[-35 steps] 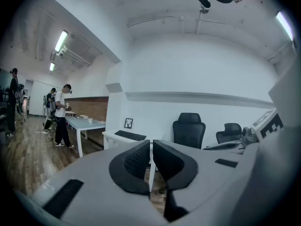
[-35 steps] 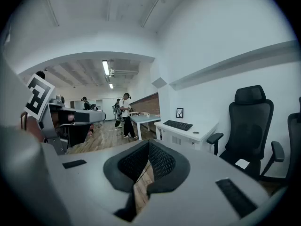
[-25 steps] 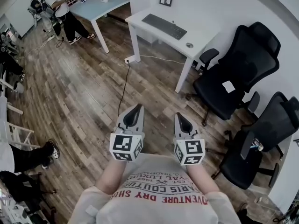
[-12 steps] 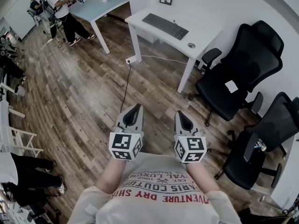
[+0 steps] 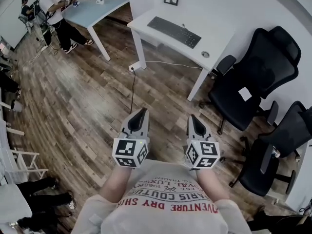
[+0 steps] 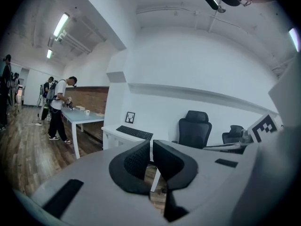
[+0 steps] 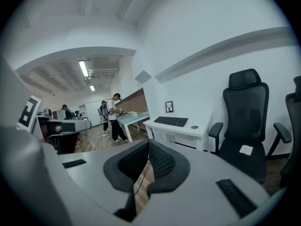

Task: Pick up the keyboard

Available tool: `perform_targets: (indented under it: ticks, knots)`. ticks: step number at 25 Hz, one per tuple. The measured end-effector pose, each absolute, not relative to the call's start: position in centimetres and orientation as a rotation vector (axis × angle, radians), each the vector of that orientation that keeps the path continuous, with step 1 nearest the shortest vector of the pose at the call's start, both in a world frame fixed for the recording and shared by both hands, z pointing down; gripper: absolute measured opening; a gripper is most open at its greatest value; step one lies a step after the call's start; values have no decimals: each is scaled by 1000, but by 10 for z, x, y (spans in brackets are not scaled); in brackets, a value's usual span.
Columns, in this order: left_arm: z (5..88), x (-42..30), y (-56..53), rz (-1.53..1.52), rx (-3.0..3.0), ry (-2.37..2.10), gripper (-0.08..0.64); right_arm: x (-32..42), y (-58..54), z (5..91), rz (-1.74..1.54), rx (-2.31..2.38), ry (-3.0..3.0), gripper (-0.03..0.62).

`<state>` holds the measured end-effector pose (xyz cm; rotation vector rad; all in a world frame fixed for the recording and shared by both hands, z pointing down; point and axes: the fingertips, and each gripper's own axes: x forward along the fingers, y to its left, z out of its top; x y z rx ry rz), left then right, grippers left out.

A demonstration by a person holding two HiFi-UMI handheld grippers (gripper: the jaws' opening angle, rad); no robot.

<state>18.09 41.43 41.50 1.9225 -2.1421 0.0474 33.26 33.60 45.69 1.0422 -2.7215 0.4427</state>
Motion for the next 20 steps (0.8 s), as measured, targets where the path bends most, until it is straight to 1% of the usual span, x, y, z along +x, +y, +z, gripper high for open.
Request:
perform_targets:
  ticks: [13, 16, 20]
  knots:
    - [439, -13, 361, 90, 1947, -2054, 38, 149, 291, 478, 476, 1112, -2616, 26]
    - [443, -44, 356, 87, 1948, -2054, 38, 117, 287, 477, 463, 1108, -2615, 26]
    - [451, -67, 343, 60, 1922, -2044, 38, 95, 273, 479, 451, 1100, -2598, 26]
